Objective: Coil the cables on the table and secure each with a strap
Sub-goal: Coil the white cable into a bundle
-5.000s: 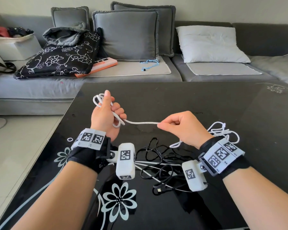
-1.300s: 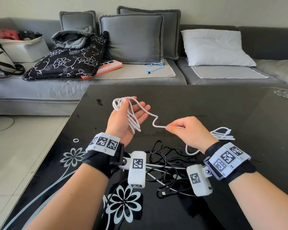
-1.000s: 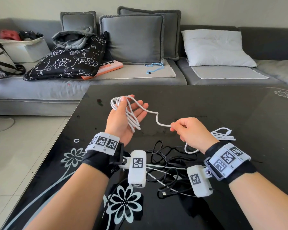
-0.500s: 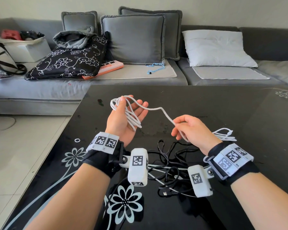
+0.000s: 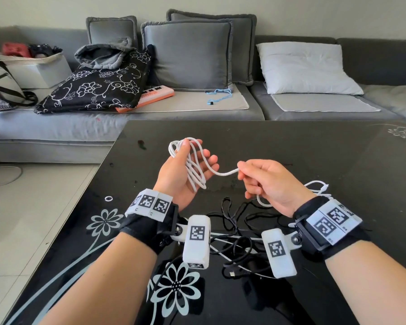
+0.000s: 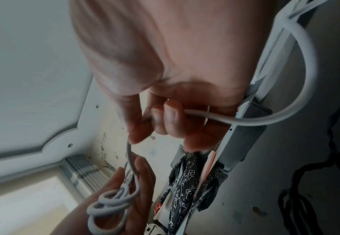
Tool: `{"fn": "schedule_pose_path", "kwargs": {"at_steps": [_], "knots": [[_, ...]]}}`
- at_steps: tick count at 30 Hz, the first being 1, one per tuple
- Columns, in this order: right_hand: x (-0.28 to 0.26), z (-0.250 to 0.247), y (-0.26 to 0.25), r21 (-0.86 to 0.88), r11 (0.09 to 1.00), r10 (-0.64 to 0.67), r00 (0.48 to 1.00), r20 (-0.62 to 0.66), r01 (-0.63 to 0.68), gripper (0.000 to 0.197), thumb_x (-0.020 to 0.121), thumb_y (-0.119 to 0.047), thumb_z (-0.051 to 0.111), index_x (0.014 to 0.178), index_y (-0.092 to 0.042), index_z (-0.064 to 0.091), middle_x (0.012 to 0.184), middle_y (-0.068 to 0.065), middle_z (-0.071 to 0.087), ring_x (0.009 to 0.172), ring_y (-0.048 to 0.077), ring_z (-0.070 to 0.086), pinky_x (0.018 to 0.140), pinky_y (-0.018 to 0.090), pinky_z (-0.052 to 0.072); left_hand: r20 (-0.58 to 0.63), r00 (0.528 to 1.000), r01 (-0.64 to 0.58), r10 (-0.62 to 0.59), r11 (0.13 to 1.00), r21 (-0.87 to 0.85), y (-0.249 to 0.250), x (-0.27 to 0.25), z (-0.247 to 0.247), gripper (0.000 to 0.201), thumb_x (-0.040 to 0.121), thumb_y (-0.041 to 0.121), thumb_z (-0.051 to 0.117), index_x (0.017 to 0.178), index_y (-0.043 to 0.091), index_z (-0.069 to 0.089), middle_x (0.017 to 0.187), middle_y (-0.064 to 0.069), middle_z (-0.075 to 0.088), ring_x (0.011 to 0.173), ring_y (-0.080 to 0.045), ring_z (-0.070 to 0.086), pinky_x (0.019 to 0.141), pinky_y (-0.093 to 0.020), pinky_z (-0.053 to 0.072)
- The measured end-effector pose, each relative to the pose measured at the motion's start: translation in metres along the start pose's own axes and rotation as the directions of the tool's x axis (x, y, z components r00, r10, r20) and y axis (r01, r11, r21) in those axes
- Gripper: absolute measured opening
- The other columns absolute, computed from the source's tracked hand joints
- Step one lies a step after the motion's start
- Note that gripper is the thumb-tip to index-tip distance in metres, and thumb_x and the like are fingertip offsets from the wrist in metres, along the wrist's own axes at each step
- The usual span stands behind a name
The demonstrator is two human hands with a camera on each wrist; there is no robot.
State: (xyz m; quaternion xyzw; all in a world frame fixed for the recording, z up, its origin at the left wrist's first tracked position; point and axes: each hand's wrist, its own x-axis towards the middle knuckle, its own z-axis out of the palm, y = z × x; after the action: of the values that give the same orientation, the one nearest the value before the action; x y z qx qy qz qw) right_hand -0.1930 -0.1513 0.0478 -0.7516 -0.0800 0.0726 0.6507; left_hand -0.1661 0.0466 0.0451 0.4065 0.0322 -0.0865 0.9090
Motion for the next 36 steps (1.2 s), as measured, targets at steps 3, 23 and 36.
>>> {"fn": "schedule_pose_path", "kwargs": {"at_steps": [3, 23, 36], "knots": [[-0.001, 0.004, 0.002, -0.159, 0.987, -0.030, 0.999, 0.021, 0.033, 0.028, 0.096, -0.024, 0.062, 0.074, -0.010, 0.071, 0.047, -0.005, 0.036, 0.052, 0.015, 0.033, 0.066, 0.031, 0.043, -0.015, 1.000, 0.001, -0.001, 1.000, -0.006, -0.001, 0.000, 0.000, 0.033, 0.105, 0.037, 0.044, 0.105, 0.011, 0.064, 0.078, -0.007, 0.066, 0.071, -0.022, 0.071, 0.069, -0.038, 0.060], [0.005, -0.014, 0.024, -0.675, 0.738, -0.099, 0.987, -0.126, -0.012, 0.027, 0.092, -0.048, 0.060, 0.081, -0.029, 0.076, 0.043, -0.011, 0.042, 0.046, 0.007, 0.038, 0.059, 0.028, 0.035, -0.131, 0.978, -0.175, 0.163, 0.981, -0.082, 0.008, 0.013, -0.013, 0.031, 0.106, 0.034, 0.043, 0.082, 0.015, 0.048, 0.060, 0.003, 0.041, 0.048, -0.012, 0.036, 0.053, -0.026, 0.042], [-0.002, -0.002, 0.003, -0.471, 0.859, -0.246, 0.969, -0.034, 0.202, 0.008, 0.081, -0.028, 0.080, 0.077, -0.025, 0.073, 0.062, 0.003, 0.047, 0.054, 0.009, 0.037, 0.055, 0.018, 0.034, -0.074, 0.992, -0.083, 0.101, 0.973, 0.216, -0.007, 0.007, -0.011, 0.025, 0.103, 0.033, 0.050, 0.087, 0.015, 0.052, 0.057, 0.004, 0.034, 0.046, -0.011, 0.035, 0.051, -0.027, 0.045]]}}
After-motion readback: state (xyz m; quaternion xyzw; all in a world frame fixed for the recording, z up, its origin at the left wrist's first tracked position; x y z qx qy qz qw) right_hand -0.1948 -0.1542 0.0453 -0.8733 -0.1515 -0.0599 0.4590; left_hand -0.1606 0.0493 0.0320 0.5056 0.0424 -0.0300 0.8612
